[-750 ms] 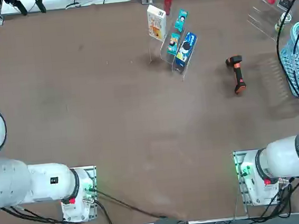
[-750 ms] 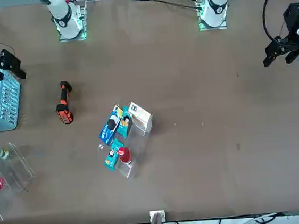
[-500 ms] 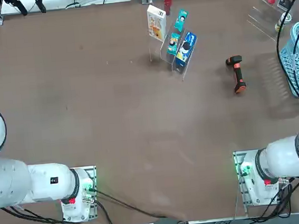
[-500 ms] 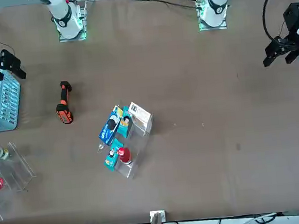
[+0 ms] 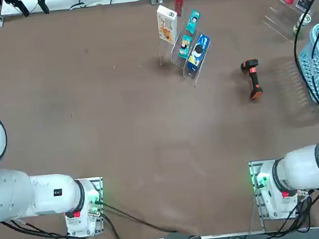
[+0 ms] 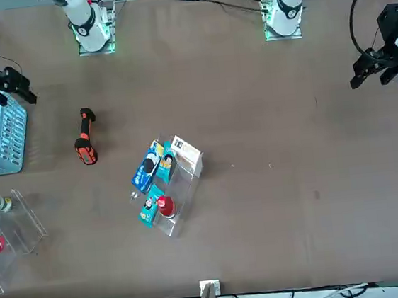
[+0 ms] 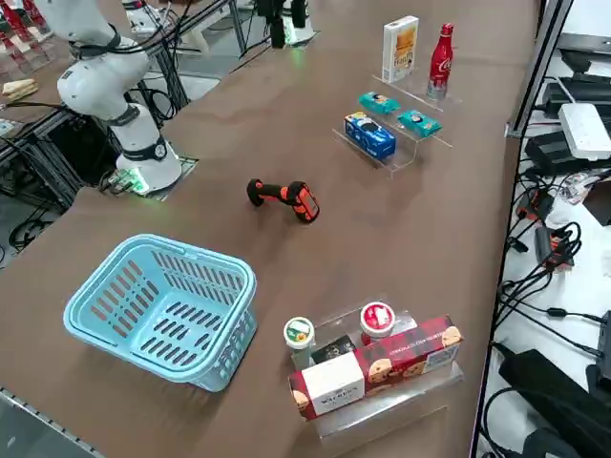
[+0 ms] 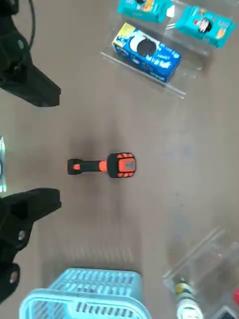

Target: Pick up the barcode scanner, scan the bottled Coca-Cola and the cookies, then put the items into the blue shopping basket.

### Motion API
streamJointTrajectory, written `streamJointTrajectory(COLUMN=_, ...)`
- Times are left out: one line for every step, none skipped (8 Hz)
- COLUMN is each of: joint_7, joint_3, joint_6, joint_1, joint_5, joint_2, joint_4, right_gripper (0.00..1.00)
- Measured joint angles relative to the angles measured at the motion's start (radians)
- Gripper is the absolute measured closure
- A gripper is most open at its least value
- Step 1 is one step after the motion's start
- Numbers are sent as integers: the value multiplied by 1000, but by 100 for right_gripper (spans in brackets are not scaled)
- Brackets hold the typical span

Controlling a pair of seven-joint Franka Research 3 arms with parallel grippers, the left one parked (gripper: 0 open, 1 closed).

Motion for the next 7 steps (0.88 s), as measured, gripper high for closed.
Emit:
streamJointTrajectory(joint_7=29, joint_3=3, joint_6=71, joint_1=1, joint_5=0, joint_2=-30, joint_4=-93, right_gripper=0)
streamJointTrajectory(joint_7=41, joint_3=6, joint_6=179, joint_1=1, joint_5=0, joint_2=-85, joint_4=-230, right_gripper=0)
streamJointTrajectory(joint_7=52, joint_3=7, joint_6=286, joint_1=2, joint_5=0, joint_2=-154, joint_4=-388, right_gripper=0)
streamJointTrajectory(joint_7=74, joint_3=7, joint_6=363, joint_1=1, joint_5=-1, joint_2=-214, joint_4=-523, right_gripper=0)
streamJointTrajectory(joint_7=105, joint_3=7, joint_6=420, joint_1=1, joint_5=-1, joint_2=-257, joint_4=-629, right_gripper=0)
streamJointTrajectory(joint_7=125, joint_3=7, joint_6=490, joint_1=0, joint_5=-1, joint_2=-277, joint_4=-715, right_gripper=0)
streamJointTrajectory(joint_7=136, joint_3=7, joint_6=585, joint_1=-1, joint_5=-1, joint_2=-282, joint_4=-800, right_gripper=0)
